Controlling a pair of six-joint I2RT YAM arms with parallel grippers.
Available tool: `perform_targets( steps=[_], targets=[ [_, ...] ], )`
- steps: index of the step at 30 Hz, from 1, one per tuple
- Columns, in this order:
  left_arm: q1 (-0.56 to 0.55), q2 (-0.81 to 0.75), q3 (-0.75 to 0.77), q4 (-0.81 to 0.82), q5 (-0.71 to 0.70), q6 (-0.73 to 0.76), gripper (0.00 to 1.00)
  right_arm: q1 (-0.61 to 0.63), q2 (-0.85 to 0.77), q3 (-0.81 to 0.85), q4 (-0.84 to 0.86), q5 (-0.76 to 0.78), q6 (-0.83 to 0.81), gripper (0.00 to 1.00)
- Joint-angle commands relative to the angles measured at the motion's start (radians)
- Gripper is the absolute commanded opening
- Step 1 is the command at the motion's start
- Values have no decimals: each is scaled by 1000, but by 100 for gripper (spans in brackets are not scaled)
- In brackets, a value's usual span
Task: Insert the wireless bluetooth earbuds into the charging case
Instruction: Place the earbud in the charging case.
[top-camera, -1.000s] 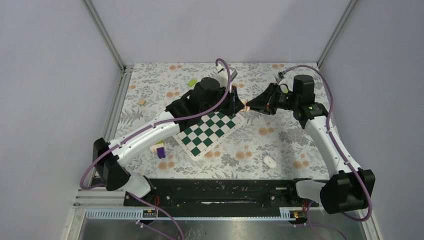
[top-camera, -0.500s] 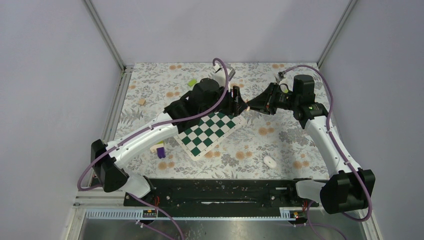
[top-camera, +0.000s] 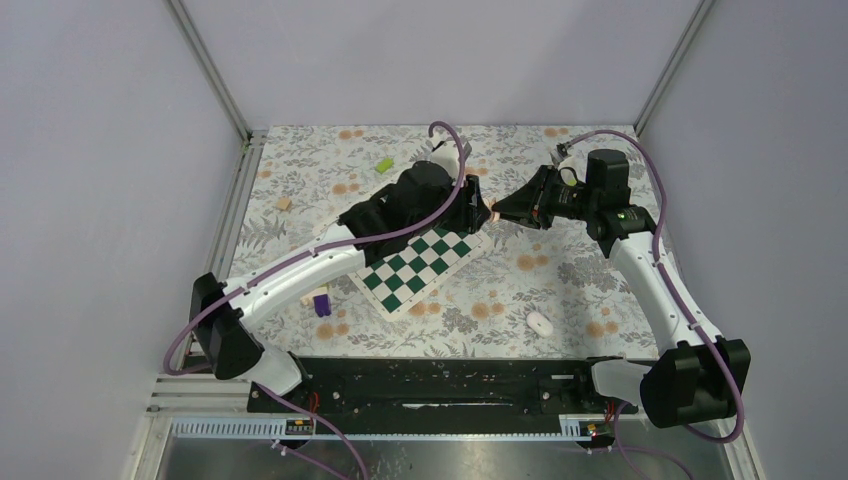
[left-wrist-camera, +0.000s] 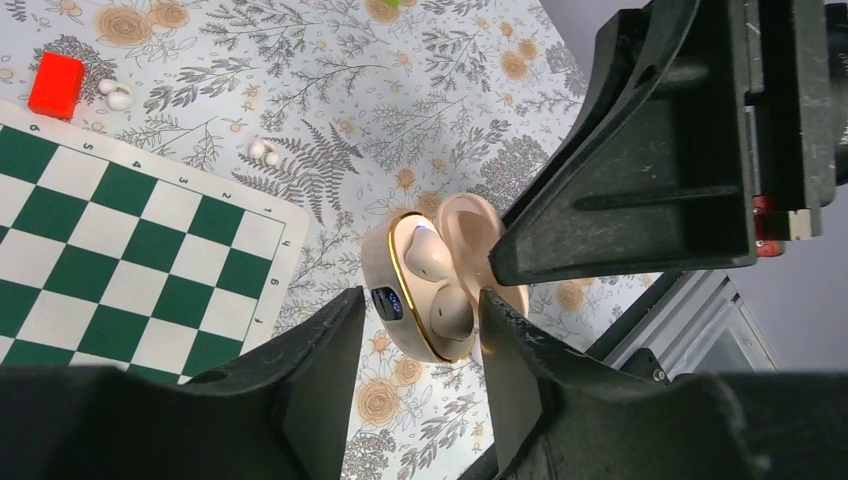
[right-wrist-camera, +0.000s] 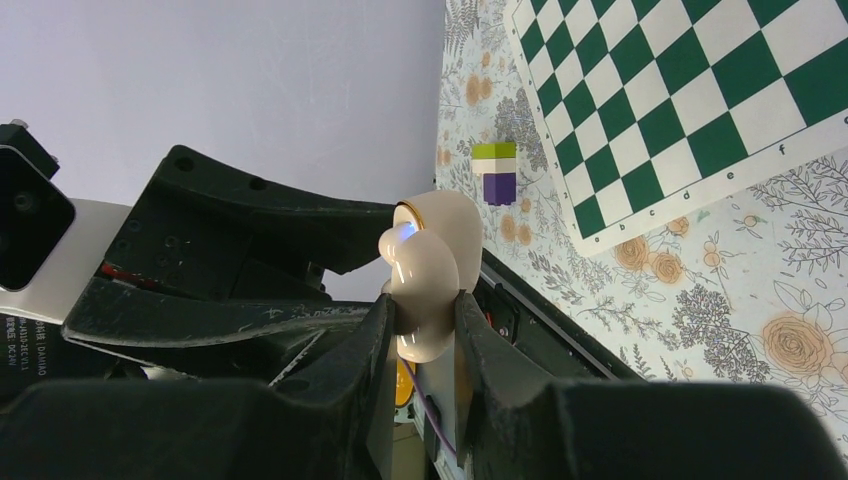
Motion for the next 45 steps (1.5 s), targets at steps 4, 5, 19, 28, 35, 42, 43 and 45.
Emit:
perform_targets(
  steps=[4, 5, 19, 28, 35, 42, 43, 45],
  targets=[
    [-3, 6, 35, 24, -49, -21, 40, 10, -40, 5, 34, -32, 11, 0],
    [-4, 4, 36, 24, -49, -21, 39, 10, -42, 4, 34, -32, 11, 0],
    [-4, -13, 39, 26, -52, -45, 33, 11, -38, 4, 33, -33, 11, 0],
    [4, -41, 57, 24, -27, -81, 58, 9, -38, 7, 36, -37, 13, 0],
    [44, -76, 14, 52, -17, -176, 48, 11, -42, 7, 36, -39, 13, 0],
    [85, -77, -30, 84, 42, -239, 42, 10, -43, 8, 36, -40, 12, 0],
    [89, -77, -31, 87, 47, -242, 42, 10, -42, 8, 36, -41, 12, 0],
    [92, -78, -37, 88, 50, -242, 42, 10, -41, 5, 35, -41, 11, 0]
  ],
)
